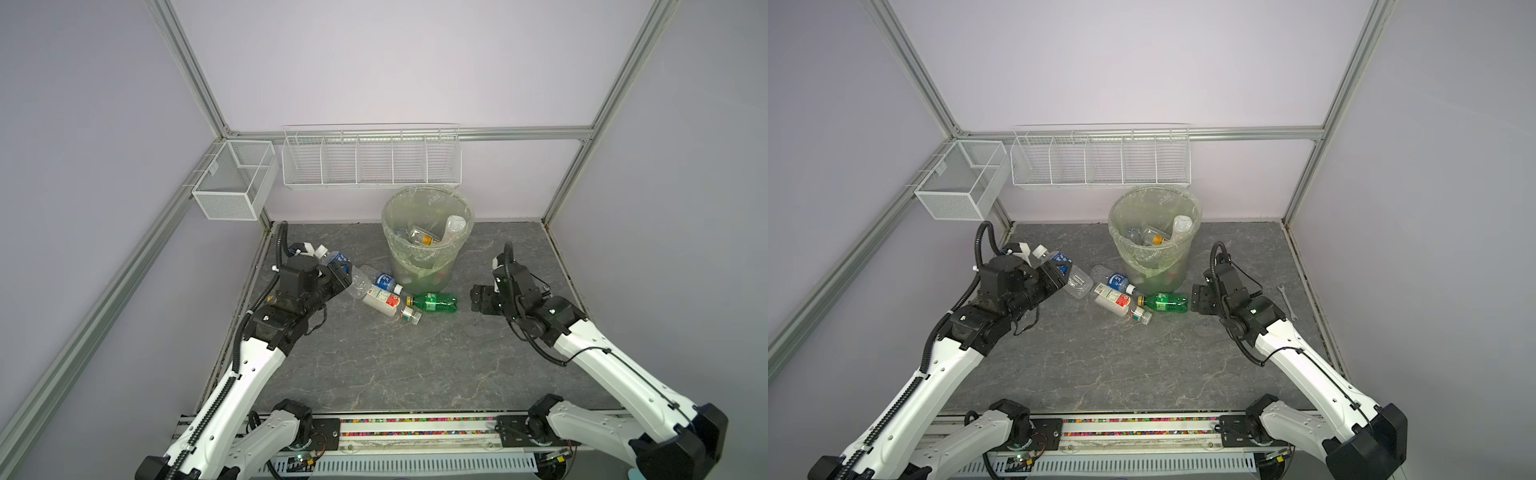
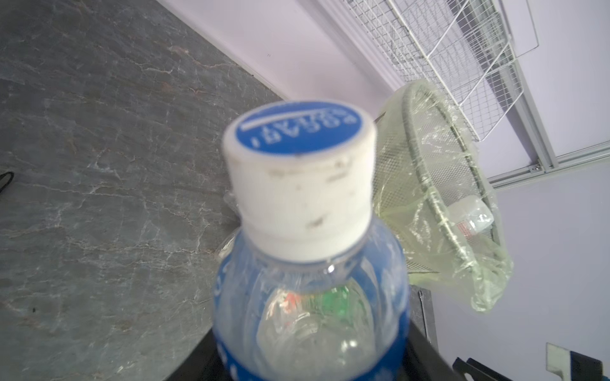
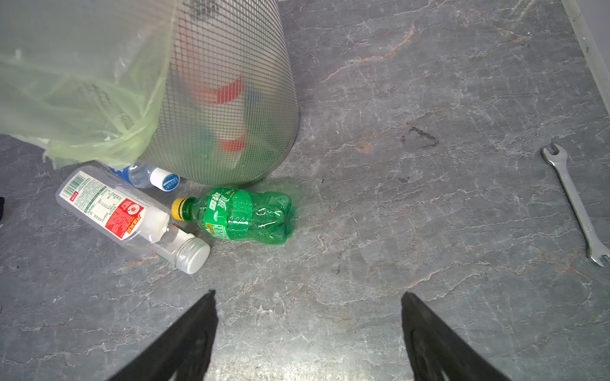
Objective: Throw the plastic bottles in the bin
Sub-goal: Throw the plastic bottle into the trash bin.
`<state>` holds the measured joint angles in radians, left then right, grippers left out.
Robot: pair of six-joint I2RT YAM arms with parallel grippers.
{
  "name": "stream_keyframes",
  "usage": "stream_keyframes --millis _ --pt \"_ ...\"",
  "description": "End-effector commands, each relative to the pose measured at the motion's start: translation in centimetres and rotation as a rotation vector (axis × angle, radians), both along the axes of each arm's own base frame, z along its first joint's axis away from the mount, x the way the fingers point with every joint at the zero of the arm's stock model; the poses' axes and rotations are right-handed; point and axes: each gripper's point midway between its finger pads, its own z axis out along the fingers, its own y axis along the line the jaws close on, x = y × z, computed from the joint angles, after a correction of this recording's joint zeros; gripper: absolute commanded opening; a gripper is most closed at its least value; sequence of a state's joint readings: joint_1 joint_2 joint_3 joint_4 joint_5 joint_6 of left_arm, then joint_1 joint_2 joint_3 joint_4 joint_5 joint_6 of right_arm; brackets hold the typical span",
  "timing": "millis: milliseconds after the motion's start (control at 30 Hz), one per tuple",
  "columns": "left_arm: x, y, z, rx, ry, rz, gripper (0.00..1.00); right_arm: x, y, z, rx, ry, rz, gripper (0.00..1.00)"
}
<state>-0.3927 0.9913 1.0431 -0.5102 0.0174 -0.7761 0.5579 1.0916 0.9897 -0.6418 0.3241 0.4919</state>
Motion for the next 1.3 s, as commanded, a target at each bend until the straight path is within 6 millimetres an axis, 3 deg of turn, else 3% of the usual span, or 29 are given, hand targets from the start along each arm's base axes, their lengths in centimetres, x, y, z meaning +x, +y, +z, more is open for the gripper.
stream_keyframes --millis 0,200,367,567,800,933,1100,1267 --pt "0.7 -1.0 3.0 0.018 -0.075 -0.076 0.59 0.5 0.3 0.9 -0.005 -0.020 0.013 0.88" --pt "2.2 -2.7 6.1 0.001 -0.125 -0.165 0.59 0.7 0.2 0.8 -0.015 -0.021 0.011 0.88" --pt "3.1 -4.5 7.5 -0.031 -0.145 -0.254 0.59 0.7 0.3 0.6 -0.021 -0.014 0.016 0.88" --pt "2.3 -5.9 6.6 -0.097 -0.114 -0.329 0.59 0.5 -0.2 0.4 -0.041 -0.012 0.005 0.88" --pt "0.3 -4.9 3.7 -0.089 -0.066 -0.314 0.59 0.5 -0.2 0.3 -0.045 -0.016 0.010 0.88" --pt "-0.2 -4.7 3.5 -0.096 -0.058 -0.309 0.59 0.6 0.0 0.0 -0.045 -0.011 0.018 0.88" --pt "0.9 -5.4 5.4 -0.107 -0.072 -0.309 0.59 0.6 0.0 -0.1 -0.046 -0.012 0.019 0.88" --pt "3.0 -8.1 8.8 -0.078 -0.098 -0.367 0.59 0.4 -0.2 -0.5 -0.044 -0.011 0.017 0.88"
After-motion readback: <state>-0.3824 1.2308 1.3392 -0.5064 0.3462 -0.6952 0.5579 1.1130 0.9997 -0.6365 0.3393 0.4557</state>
